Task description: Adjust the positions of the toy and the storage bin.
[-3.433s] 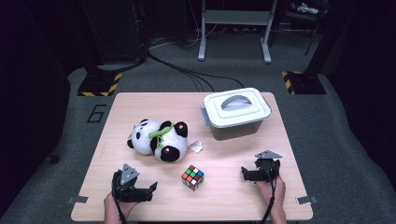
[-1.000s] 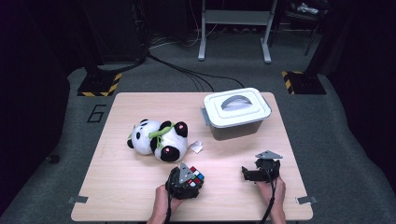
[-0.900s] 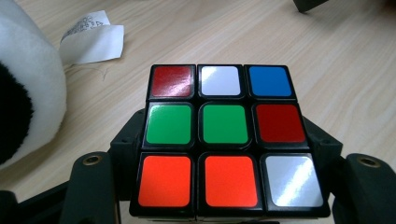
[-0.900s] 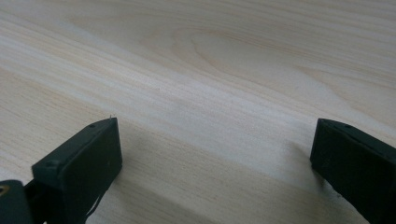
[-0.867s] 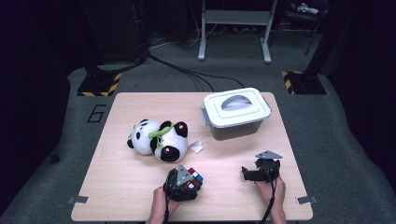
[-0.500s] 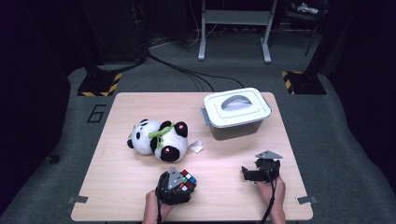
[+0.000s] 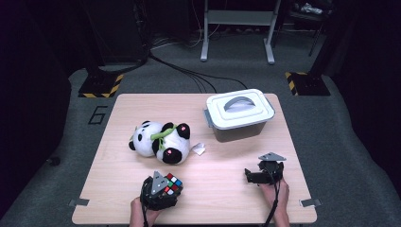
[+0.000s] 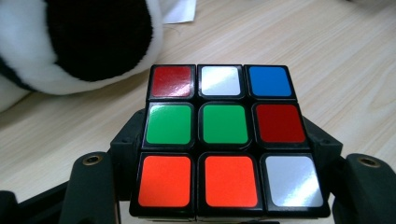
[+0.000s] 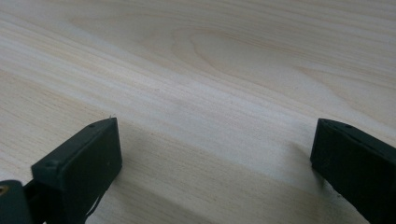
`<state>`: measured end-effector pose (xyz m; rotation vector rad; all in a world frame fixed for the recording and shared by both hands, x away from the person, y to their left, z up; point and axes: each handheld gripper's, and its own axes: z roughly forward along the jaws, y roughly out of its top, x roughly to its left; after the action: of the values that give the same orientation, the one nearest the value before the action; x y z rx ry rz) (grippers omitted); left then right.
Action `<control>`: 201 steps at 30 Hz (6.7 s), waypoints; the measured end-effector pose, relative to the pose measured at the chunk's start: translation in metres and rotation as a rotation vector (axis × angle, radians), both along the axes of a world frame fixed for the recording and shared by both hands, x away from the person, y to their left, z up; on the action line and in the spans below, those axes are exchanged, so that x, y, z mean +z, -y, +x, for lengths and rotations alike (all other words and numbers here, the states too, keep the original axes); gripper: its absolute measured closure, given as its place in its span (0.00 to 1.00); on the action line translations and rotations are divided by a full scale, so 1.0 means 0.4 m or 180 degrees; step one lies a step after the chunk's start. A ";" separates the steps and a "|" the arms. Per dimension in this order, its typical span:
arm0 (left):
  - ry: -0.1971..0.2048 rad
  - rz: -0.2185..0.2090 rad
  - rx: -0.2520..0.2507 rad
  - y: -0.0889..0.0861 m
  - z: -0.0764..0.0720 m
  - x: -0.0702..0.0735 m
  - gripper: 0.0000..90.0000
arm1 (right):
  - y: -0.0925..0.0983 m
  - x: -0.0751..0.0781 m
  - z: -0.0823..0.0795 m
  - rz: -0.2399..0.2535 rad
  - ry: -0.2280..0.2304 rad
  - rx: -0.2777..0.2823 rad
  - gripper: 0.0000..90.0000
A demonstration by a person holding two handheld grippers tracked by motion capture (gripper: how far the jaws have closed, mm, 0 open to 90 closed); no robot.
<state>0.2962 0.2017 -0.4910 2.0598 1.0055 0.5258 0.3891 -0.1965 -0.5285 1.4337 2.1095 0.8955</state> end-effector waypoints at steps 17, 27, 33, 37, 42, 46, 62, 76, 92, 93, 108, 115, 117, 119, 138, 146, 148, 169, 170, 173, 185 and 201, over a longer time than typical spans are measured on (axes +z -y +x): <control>0.0006 0.0052 0.0190 -0.074 -0.015 0.010 0.38 | 0.000 0.000 0.001 -0.0003 0.0003 -0.0005 0.01; 0.0025 -0.0006 0.0476 -0.135 0.008 0.008 0.38 | 0.001 0.000 0.002 -0.0003 0.0009 0.0008 0.01; -0.0019 -0.0045 0.0608 -0.170 0.026 -0.003 0.38 | 0.001 0.000 0.002 -0.0005 0.0010 0.0011 0.01; 0.0012 0.0005 0.0614 -0.192 0.039 0.003 0.38 | 0.000 0.000 0.001 -0.0008 0.0008 0.0010 0.01; 0.0009 -0.0006 0.0662 -0.225 0.067 0.013 0.38 | 0.000 0.000 0.002 -0.0006 0.0009 0.0010 0.01; 0.0009 -0.0062 0.0720 -0.256 0.087 0.018 0.38 | 0.000 0.000 0.002 -0.0005 0.0010 0.0002 0.01; 0.0072 -0.0071 0.1063 -0.384 0.170 0.023 0.38 | 0.000 0.000 0.001 0.0000 0.0003 -0.0017 0.01; -0.0049 -0.0070 0.1509 -0.472 0.266 -0.018 0.38 | 0.002 0.000 0.003 -0.0021 0.0005 0.0011 0.01; -0.0118 -0.0105 0.1648 -0.503 0.316 -0.056 0.38 | 0.001 0.000 0.002 -0.0021 0.0008 0.0009 0.02; -0.0118 -0.0115 0.1663 -0.502 0.317 -0.056 0.38 | 0.001 0.000 0.002 -0.0020 0.0008 0.0007 0.02; -0.0079 -0.0125 0.1546 -0.473 0.271 0.065 0.09 | 0.002 0.000 0.002 -0.0021 0.0010 0.0012 0.02; 0.0012 -0.0183 0.1226 -0.403 0.275 0.159 0.02 | 0.001 0.000 0.002 -0.0005 0.0012 0.0005 0.02; 0.0021 -0.0190 0.1101 -0.376 0.280 0.185 0.00 | 0.001 0.000 0.002 -0.0015 0.0012 0.0014 0.02; 0.0089 -0.0232 0.0984 -0.346 0.286 0.212 0.00 | 0.001 0.000 0.002 -0.0005 0.0013 0.0007 0.02; -0.0151 0.0063 0.0161 -0.085 0.411 0.182 0.28 | 0.001 0.000 0.002 -0.0008 0.0019 0.0014 0.02; -0.0210 -0.0089 0.0080 -0.076 0.413 0.132 0.77 | 0.001 0.000 0.001 -0.0001 0.0017 0.0019 0.02; -0.0201 -0.0163 0.0067 -0.085 0.408 0.132 0.81 | 0.001 0.000 0.001 -0.0004 0.0018 0.0003 0.03; -0.0114 -0.0227 -0.0446 -0.160 0.295 0.188 0.84 | 0.001 0.000 0.002 0.0002 0.0020 0.0022 0.02; -0.0099 -0.0242 -0.0466 -0.161 0.288 0.188 0.84 | 0.001 0.000 0.002 0.0003 0.0018 0.0022 0.02; -0.0139 -0.0244 -0.0524 -0.164 0.265 0.179 0.84 | 0.001 0.000 0.002 0.0002 0.0019 0.0023 0.03; -0.0250 -0.0204 -0.0531 -0.157 0.211 0.155 0.84 | 0.001 0.000 0.002 0.0003 0.0018 0.0022 0.02; -0.0321 0.0009 -0.0544 -0.189 0.158 0.168 0.83 | -0.001 0.000 -0.001 0.0004 0.0017 0.0003 0.02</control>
<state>0.3595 0.2775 -0.4238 2.1686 0.8756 0.3381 0.3888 -0.1961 -0.5286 1.4297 2.1062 0.9003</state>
